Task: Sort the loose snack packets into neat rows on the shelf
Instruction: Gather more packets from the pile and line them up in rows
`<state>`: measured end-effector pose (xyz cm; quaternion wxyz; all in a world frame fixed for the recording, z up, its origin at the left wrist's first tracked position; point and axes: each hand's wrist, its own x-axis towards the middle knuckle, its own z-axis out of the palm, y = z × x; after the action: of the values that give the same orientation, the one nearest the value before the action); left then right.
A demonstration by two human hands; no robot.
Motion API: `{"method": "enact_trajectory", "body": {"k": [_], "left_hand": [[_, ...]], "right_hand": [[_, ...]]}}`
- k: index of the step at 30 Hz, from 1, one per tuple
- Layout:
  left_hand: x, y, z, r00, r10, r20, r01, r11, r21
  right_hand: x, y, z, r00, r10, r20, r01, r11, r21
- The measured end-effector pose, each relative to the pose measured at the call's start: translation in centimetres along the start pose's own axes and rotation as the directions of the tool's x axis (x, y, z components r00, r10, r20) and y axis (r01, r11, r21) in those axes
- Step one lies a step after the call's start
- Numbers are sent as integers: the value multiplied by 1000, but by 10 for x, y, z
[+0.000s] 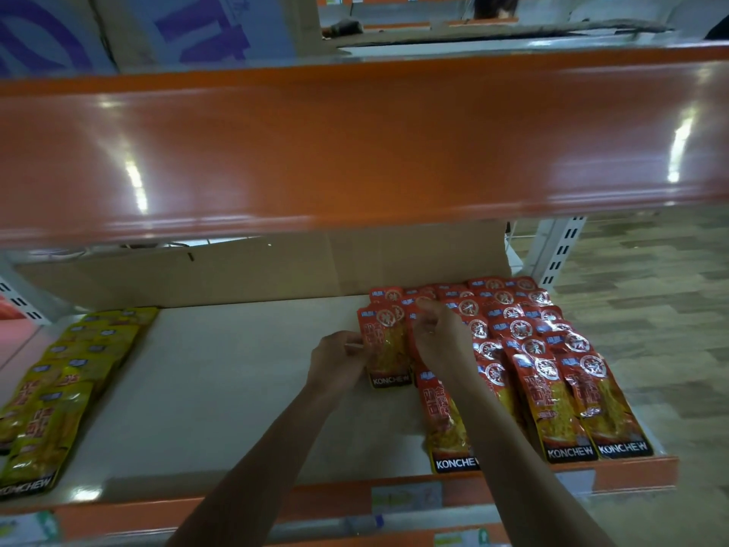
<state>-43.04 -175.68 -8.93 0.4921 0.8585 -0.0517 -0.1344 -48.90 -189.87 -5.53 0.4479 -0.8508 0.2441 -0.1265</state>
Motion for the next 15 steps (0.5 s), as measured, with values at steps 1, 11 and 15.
{"method": "enact_trajectory", "body": {"k": [1, 11, 15], "left_hand": [[0, -1, 2, 1000, 11, 17, -12, 999, 34], [0, 6, 8, 997, 79, 20, -82, 980, 182], [3, 10, 10, 996, 88, 6, -87, 976, 199]], "right_hand": [[0, 0, 0, 1000, -2, -3, 2, 1000, -2], [-7, 2, 0, 1000, -16, -24, 16, 1000, -10], [-11, 2, 0, 1000, -12, -20, 12, 1000, -21]]}}
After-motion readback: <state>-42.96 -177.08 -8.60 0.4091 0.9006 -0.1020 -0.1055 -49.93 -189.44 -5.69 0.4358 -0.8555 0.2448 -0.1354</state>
